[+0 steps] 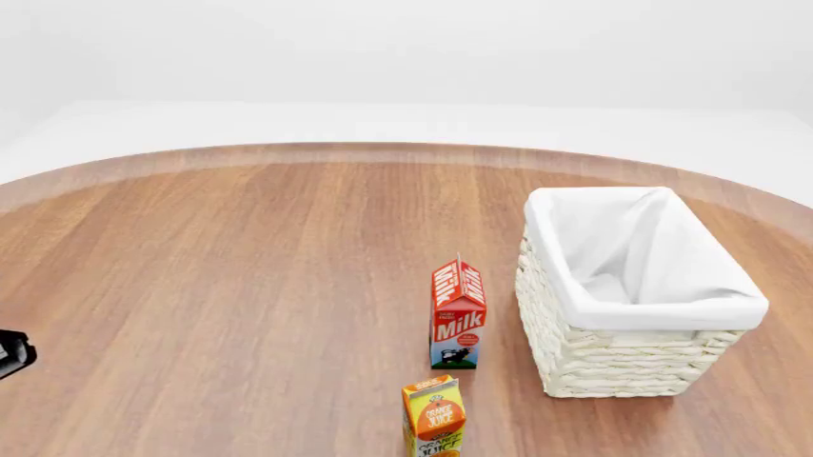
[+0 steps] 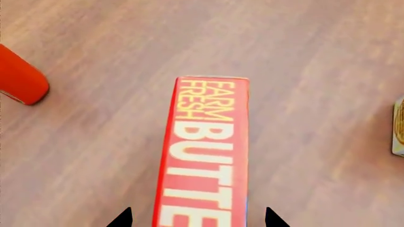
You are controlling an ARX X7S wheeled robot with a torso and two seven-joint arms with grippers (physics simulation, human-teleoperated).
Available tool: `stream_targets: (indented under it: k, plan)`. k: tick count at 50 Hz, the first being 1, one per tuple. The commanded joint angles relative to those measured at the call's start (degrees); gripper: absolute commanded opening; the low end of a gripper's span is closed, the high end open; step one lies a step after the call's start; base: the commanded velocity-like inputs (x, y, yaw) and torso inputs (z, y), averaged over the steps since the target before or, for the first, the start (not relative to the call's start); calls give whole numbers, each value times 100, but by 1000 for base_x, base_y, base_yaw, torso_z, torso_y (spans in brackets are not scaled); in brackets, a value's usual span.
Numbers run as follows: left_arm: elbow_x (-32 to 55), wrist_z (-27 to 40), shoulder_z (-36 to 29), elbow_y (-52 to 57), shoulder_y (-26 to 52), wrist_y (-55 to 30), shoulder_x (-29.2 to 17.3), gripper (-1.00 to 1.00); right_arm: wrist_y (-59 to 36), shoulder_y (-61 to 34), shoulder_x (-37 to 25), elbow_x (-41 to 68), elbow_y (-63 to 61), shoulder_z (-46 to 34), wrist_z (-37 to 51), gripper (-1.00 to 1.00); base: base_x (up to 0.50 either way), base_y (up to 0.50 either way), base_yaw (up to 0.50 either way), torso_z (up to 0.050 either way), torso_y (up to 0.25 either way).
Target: Pick up the cream cheese box and the butter, and put them in the basket.
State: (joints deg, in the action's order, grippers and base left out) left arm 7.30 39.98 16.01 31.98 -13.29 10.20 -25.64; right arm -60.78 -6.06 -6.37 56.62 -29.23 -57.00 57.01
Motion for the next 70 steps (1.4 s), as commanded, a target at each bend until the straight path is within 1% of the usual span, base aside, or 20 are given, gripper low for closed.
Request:
stream_targets:
  k: [1,15,44,60,61,70]
  plan:
    - [-86,-123,161,-20,-27,94,118,100,54,-4,80,-86,23,41,-186,100,0,0,0,0,0]
    - [-75,-115,180,-23,-31,97,113,100,142,-74,57,-18,139,42,-258,100,0,0,0,0,0]
    - [-47,-101,209,-65,-33,109,110,100,459,-146,68,84,780,71,-597,100,0,0,0,0,0]
    - [-30,-99,232,-101,-41,145,109,100,529,-170,69,85,907,-97,-712,100,0,0,0,0,0]
    - [-28,-98,233,-103,-40,147,110,100,524,-187,64,72,891,-119,-713,-100,0,0,0,0,0]
    - [-36,-96,224,-89,-43,141,110,100,618,-210,27,-41,826,-199,-675,-100,0,0,0,0,0]
